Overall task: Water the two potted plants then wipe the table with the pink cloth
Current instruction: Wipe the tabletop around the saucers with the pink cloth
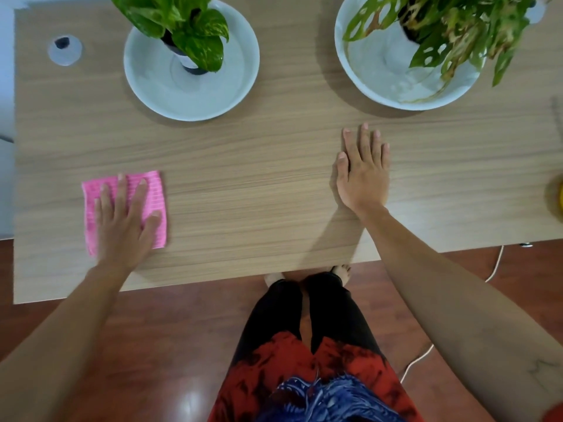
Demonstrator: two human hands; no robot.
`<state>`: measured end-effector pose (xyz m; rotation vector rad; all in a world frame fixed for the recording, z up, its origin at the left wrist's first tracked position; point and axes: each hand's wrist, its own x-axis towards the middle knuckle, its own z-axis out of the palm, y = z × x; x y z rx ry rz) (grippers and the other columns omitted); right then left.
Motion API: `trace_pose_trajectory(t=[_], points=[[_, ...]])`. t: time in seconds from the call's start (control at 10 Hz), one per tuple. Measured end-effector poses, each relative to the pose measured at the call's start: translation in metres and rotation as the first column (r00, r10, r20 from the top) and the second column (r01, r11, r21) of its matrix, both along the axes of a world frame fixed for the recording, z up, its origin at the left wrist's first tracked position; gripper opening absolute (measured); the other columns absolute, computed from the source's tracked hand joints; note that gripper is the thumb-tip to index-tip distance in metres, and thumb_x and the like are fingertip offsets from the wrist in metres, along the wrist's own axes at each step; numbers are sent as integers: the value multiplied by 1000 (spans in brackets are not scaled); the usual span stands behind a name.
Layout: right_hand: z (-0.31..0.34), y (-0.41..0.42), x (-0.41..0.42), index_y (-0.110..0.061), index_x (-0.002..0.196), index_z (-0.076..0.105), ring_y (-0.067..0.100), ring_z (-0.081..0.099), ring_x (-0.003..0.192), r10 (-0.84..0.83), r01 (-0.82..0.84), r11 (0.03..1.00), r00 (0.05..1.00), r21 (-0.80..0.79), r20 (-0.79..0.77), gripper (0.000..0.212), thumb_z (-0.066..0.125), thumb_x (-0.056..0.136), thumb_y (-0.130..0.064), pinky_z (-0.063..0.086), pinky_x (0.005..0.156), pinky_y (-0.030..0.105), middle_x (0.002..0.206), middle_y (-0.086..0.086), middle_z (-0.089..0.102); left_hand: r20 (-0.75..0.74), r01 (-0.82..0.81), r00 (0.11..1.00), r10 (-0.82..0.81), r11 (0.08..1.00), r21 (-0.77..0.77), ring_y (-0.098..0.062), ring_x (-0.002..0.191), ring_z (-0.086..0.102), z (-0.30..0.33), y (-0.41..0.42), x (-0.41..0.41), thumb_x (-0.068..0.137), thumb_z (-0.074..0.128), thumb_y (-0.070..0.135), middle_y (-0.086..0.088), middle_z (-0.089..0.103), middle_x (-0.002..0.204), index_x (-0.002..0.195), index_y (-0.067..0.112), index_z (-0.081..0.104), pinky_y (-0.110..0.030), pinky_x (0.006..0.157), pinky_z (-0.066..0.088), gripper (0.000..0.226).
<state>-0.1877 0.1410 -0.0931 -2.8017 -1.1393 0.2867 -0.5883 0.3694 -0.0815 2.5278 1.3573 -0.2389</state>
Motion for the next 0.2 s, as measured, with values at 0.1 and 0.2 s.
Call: trace_pose_trajectory(t=[0.1,0.2], points=[[1,1,1,-25,162,12,32,3,156,4,-4,1000,1000,12,-1,57,15,107,-37,4,127,50,170,10,7,40,-44,998,44,999,-3,-38,156,-6,-2,-2,1,94,22,58,-9,-1,171,162,24,19,-44,123,-15,76],[3,2,-1,-25,162,11,33,3,156,-1,1,1000,1000,15,7,57,13,107,-38,5,127,51,170,11,7,166,-192,969,185,981,26,-37,156,-3,1,-20,36,92,32,43,-15,5,170,158,13,28,-55,125,-5,73]])
